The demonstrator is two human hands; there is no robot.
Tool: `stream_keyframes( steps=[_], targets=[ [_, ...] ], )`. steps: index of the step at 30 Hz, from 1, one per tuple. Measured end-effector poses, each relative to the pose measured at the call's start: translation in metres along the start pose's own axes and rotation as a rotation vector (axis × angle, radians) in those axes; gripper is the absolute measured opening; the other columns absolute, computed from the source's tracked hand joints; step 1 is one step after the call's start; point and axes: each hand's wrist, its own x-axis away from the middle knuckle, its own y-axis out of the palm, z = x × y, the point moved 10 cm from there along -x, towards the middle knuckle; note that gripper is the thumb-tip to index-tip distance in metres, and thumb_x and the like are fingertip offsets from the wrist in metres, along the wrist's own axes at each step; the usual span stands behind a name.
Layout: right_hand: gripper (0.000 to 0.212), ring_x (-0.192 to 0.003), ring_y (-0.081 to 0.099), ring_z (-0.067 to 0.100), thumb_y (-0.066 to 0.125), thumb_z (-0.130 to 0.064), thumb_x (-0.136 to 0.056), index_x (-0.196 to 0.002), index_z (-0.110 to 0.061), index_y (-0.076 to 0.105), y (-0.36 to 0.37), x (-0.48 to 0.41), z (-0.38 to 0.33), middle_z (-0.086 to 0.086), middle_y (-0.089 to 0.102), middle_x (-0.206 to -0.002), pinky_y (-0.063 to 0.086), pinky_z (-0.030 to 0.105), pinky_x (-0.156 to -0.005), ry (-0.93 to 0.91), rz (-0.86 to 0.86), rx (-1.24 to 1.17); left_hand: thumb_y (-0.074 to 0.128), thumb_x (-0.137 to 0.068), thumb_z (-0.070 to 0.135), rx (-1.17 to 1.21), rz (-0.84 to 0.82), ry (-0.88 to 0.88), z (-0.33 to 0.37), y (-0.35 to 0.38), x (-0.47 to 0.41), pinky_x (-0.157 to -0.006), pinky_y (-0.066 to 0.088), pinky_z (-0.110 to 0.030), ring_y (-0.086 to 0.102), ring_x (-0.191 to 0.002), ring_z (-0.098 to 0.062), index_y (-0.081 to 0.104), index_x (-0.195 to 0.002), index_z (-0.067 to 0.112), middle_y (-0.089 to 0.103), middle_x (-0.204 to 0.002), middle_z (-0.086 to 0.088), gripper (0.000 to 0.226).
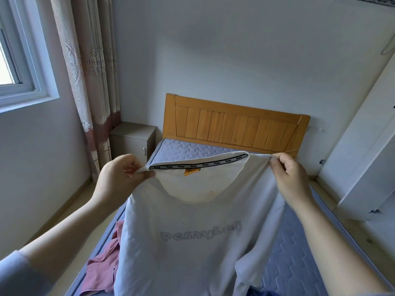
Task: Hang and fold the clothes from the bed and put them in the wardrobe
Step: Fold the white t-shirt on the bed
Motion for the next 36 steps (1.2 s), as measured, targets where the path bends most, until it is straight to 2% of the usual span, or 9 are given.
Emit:
stream_keyframes(
  steps=[2, 6, 9, 17, 24, 29, 32, 34, 36],
  targets=[
    [0.018, -0.068, 0.056, 0.020, 0.050, -0.022, -0.099, -0.084, -0.020, 0.060, -0.005, 0.004, -0.004, 0.005, 0.062, -0.070, 0.040, 0.031, -0.057, -0.032, 0.016, 0.068, 0.090, -0.056, 0.036, 0.033, 0.020, -0.053, -0.003, -0.005, -0.003, -0.053, 0.043, -0.018, 0.054, -0.054, -0.005, 0.061, -0.059, 0.020, 0.063, -0.063, 0.008, 0.032],
    [0.019, -0.072, 0.060, 0.026, 0.061, -0.047, -0.090, -0.082, -0.030, 0.060, -0.010, 0.014, -0.010, 0.005, 0.064, -0.073, 0.048, 0.038, -0.063, -0.052, -0.040, 0.054, 0.092, -0.052, 0.039, 0.099, -0.038, -0.159, -0.006, -0.015, -0.011, -0.053, 0.049, -0.035, 0.048, -0.046, -0.012, 0.065, -0.059, 0.015, 0.058, -0.050, 0.003, 0.037],
    [0.032, -0.073, 0.061, 0.023, 0.062, -0.060, -0.082, -0.083, -0.028, 0.064, -0.011, 0.022, -0.020, -0.002, 0.066, -0.076, 0.046, 0.038, -0.066, -0.051, -0.086, -0.045, 0.091, -0.053, 0.042, 0.119, -0.046, -0.147, 0.002, -0.026, -0.019, -0.053, 0.042, -0.028, 0.044, -0.047, -0.011, 0.064, -0.061, 0.012, 0.060, -0.054, -0.002, 0.041],
    [0.030, -0.064, 0.045, 0.022, 0.051, -0.032, -0.099, -0.081, -0.009, 0.059, -0.029, 0.042, -0.049, 0.020, 0.056, -0.073, 0.032, 0.023, -0.056, -0.040, 0.110, -0.132, 0.079, -0.074, 0.042, 0.071, -0.163, -0.020, 0.031, -0.029, -0.018, -0.043, 0.028, -0.021, 0.034, -0.044, -0.005, 0.056, -0.058, 0.022, 0.044, -0.047, 0.012, 0.034],
    [0.022, -0.060, 0.049, -0.003, 0.055, -0.025, -0.098, -0.079, -0.015, 0.061, -0.046, 0.074, -0.053, -0.003, 0.056, -0.066, 0.034, 0.008, -0.055, 0.052, 0.211, -0.055, 0.073, -0.062, 0.059, 0.171, -0.472, -0.041, 0.023, -0.027, 0.019, -0.044, 0.022, -0.020, 0.030, -0.050, -0.009, 0.058, -0.057, 0.020, 0.034, -0.051, 0.009, 0.042],
    [0.019, -0.062, 0.052, -0.012, 0.058, -0.020, -0.097, -0.081, -0.014, 0.063, -0.072, 0.108, -0.072, -0.007, 0.059, -0.068, 0.036, 0.005, -0.058, 0.012, 0.244, -0.016, 0.078, -0.065, 0.062, 0.229, -0.620, -0.041, 0.026, -0.046, 0.063, -0.062, 0.038, -0.028, 0.046, -0.061, -0.015, 0.071, -0.074, 0.017, 0.053, -0.063, -0.002, 0.046],
    [0.019, -0.064, 0.053, -0.012, 0.058, -0.021, -0.097, -0.081, -0.012, 0.063, -0.094, 0.132, -0.083, -0.004, 0.060, -0.068, 0.036, 0.004, -0.058, -0.017, 0.246, -0.011, 0.077, -0.073, 0.053, 0.153, -0.547, 0.040, 0.044, -0.066, 0.087, -0.064, 0.042, -0.030, 0.049, -0.061, -0.012, 0.071, -0.082, 0.023, 0.059, -0.068, -0.004, 0.032],
    [0.021, -0.062, 0.052, -0.005, 0.058, -0.021, -0.097, -0.080, -0.009, 0.063, -0.111, 0.152, -0.092, 0.003, 0.060, -0.068, 0.035, 0.007, -0.057, -0.042, 0.236, -0.020, 0.073, -0.082, 0.039, -0.008, -0.381, 0.164, 0.064, -0.090, 0.101, -0.063, 0.043, -0.027, 0.049, -0.060, -0.008, 0.069, -0.078, 0.032, 0.060, -0.071, 0.003, 0.009],
    [0.023, -0.060, 0.049, 0.000, 0.057, -0.022, -0.097, -0.079, -0.008, 0.062, -0.129, 0.176, -0.099, 0.005, 0.059, -0.066, 0.034, 0.009, -0.056, -0.059, 0.226, -0.034, 0.066, -0.089, 0.032, -0.125, -0.221, 0.293, 0.091, -0.112, 0.124, -0.064, 0.045, -0.027, 0.053, -0.067, -0.007, 0.066, -0.078, 0.029, 0.059, -0.076, 0.008, 0.011]
  ],
)
